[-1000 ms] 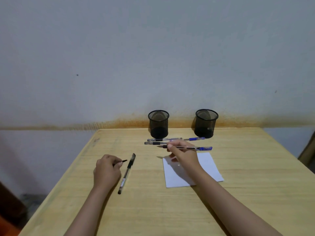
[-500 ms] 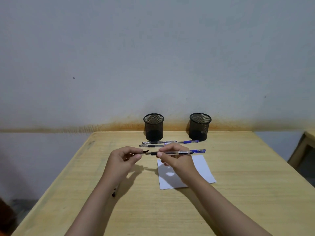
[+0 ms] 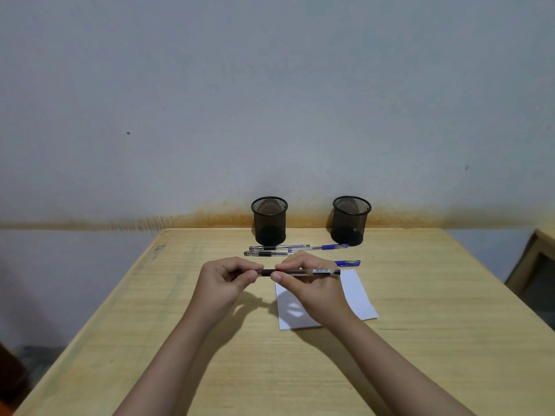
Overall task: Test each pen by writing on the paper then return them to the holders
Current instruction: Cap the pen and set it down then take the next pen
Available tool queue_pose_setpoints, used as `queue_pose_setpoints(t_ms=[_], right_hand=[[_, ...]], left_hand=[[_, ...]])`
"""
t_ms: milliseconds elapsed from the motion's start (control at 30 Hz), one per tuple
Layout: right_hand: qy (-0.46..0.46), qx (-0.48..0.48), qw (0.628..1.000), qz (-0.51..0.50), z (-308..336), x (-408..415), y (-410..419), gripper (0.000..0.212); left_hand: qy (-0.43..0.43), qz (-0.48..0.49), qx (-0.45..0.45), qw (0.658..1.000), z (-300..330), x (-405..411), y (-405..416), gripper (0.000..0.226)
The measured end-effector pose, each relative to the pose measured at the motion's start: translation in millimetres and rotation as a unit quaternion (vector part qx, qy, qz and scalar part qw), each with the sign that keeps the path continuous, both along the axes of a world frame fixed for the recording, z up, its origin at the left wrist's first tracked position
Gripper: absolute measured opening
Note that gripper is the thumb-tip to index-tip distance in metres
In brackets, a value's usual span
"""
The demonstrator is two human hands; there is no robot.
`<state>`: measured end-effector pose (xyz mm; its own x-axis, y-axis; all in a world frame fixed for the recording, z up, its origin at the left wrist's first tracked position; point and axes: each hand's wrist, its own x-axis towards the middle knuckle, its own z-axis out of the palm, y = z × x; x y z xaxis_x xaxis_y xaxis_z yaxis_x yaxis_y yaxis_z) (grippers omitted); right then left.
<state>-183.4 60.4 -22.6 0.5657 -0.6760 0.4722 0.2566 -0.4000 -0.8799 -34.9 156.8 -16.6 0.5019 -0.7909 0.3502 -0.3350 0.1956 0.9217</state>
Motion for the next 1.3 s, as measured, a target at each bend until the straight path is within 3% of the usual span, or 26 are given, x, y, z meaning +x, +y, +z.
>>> queue_pose_setpoints(t_ms=[233,367,467,600,700,800,867,967,1100,1200,1300], right_hand=[[0.029,0.02,0.999,0.018,1,-2,0,0.015],[0.061,0.053,0.987,0.136,-1,-6,-6,0.023],[0.084,0.162,0.964,0.194,-1,-5,-7,0.026],[0.117,0.24,0.953,0.144,-4,8,-3,0.013],[0.144,0.24,0.956,0.083,-6,22,2,0.023],[0.181,0.212,0.96,0.031,-10,40,4,0.029],[0.201,0.181,0.963,0.006,-15,52,6,0.028],[0.219,0.155,0.963,-0.015,-24,72,13,0.02],[0.288,0.019,0.955,-0.066,-36,94,19,0.021],[0.317,-0.105,0.939,-0.082,-43,102,18,0.024],[0.333,-0.169,0.923,-0.094,-54,105,17,0.029]], left_hand=[[0.027,-0.021,-0.008,0.999,-6,4,-3,0.019],[0.028,-0.037,0.019,0.999,-12,16,-7,0.028],[0.034,-0.031,0.022,0.999,-14,23,-5,0.029],[0.07,-0.01,0.029,0.997,-18,26,-1,0.029],[0.033,0.064,0.095,0.993,-27,34,8,0.028],[-0.037,0.145,0.184,0.971,-39,53,27,0.03],[-0.139,0.149,0.225,0.953,-50,73,41,0.04],[-0.274,0.149,0.321,0.894,-66,91,54,0.047],[-0.321,0.139,0.364,0.863,-75,91,58,0.052],[-0.327,0.143,0.363,0.861,-74,92,57,0.053],[-0.329,0.147,0.357,0.861,-76,93,57,0.053]])
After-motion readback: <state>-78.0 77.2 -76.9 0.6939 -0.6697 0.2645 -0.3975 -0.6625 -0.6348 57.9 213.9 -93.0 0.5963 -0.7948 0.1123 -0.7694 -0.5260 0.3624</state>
